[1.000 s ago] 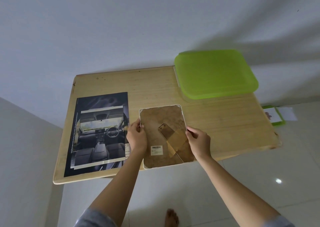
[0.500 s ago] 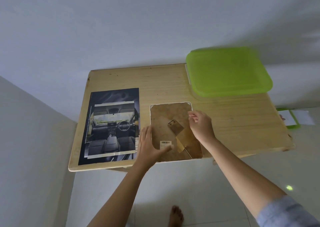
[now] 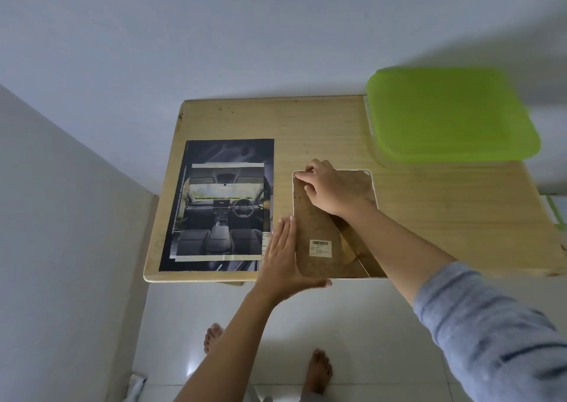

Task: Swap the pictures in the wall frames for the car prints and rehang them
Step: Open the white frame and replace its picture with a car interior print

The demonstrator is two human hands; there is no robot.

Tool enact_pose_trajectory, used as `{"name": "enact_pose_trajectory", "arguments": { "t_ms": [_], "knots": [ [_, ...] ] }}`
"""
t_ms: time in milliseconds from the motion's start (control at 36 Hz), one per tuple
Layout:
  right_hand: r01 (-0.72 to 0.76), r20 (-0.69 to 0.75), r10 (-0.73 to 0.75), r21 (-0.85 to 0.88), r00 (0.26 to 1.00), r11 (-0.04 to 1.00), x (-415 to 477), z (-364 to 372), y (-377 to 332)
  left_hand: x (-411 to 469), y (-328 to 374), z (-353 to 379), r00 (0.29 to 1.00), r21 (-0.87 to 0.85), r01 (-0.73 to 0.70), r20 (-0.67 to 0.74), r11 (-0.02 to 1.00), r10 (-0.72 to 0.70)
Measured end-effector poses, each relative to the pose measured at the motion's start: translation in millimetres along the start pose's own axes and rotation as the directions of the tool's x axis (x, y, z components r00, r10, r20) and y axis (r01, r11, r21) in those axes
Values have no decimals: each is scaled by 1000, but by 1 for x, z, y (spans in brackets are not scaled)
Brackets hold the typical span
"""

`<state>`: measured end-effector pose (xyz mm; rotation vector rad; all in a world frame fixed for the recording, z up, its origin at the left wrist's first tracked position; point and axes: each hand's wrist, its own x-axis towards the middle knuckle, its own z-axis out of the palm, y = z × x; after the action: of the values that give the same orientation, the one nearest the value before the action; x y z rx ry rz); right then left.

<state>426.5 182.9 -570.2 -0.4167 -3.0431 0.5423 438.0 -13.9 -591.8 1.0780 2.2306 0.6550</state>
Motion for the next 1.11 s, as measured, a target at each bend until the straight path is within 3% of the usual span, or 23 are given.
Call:
{"name": "enact_pose_trajectory", "arguments": {
  "t_ms": [111, 250, 778, 1111],
  "knots": [
    [108, 24, -106, -108, 994, 988, 2, 1, 5, -1, 1, 1, 1000, 17, 12, -22, 1000, -12],
    [142, 33, -139, -103, 990, 985, 11, 2, 5, -1, 3, 0, 999, 41, 22, -32, 999, -21],
    [3, 195, -36, 171, 980, 985, 40, -6, -2, -1, 6, 0, 999, 125, 26, -37, 992, -22],
    [16, 127, -33, 126, 991, 992, 39, -8, 4, 0, 3, 3, 999, 160, 29, -48, 987, -22]
  ]
}}
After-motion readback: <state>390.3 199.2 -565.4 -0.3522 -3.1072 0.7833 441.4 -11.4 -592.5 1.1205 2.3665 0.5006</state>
